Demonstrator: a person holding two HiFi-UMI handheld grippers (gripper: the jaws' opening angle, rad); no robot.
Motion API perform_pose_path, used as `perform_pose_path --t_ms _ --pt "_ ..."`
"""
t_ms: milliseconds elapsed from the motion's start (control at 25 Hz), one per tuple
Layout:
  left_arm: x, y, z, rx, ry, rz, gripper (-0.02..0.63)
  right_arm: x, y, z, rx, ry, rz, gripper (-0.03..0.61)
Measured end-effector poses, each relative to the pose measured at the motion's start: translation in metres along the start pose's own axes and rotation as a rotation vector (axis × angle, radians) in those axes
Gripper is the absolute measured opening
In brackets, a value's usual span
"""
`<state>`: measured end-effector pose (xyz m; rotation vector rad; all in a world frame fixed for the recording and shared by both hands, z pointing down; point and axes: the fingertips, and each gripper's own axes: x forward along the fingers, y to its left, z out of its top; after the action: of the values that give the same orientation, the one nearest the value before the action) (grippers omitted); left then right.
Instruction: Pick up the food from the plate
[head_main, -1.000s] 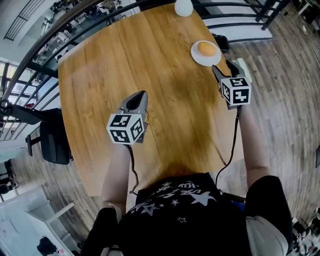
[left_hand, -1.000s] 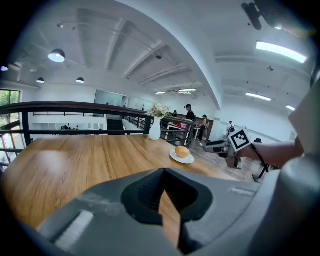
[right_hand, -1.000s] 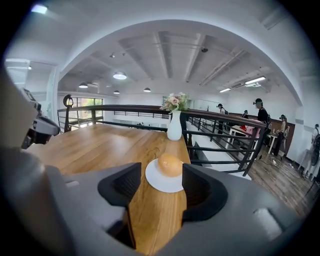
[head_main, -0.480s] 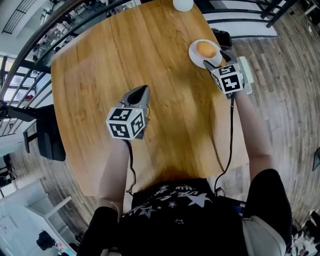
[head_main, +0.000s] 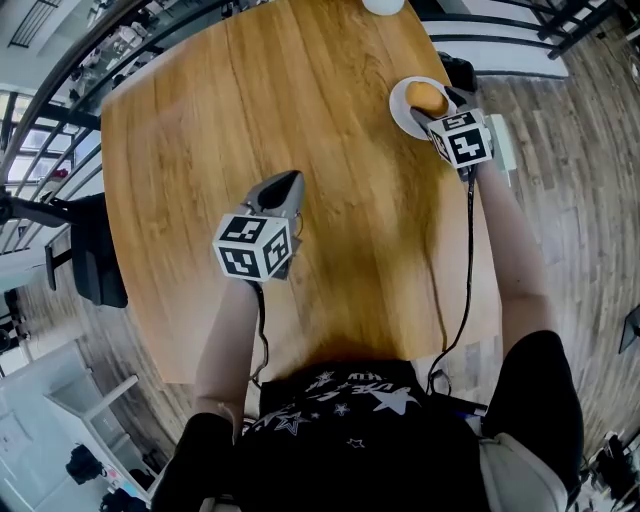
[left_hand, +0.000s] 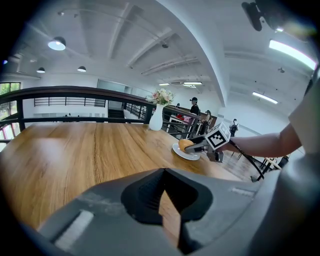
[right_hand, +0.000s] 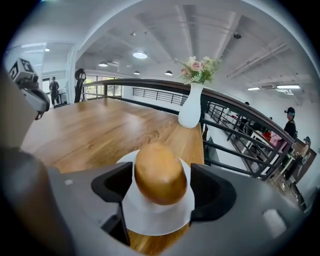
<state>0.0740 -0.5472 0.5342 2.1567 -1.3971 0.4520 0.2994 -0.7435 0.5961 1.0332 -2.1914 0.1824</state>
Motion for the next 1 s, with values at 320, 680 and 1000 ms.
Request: perform_pose_path --t_ms 320,680,1000 --pt "-0.006 0.004 -0.003 -0.009 -0.002 0.000 0.002 0.006 0.010 0.000 -0.076 0.041 0.040 0.334" --pt "-0.028 0.007 -0.004 0.000 -0.028 0.017 0.002 -0.018 0.018 0.012 -0.052 0.010 0.007 0.333" --pt "-0.072 0.011 -0.003 -0.002 -0.091 0.008 0.002 -0.067 0.051 0.034 -0.001 -0.051 -0.014 0.333"
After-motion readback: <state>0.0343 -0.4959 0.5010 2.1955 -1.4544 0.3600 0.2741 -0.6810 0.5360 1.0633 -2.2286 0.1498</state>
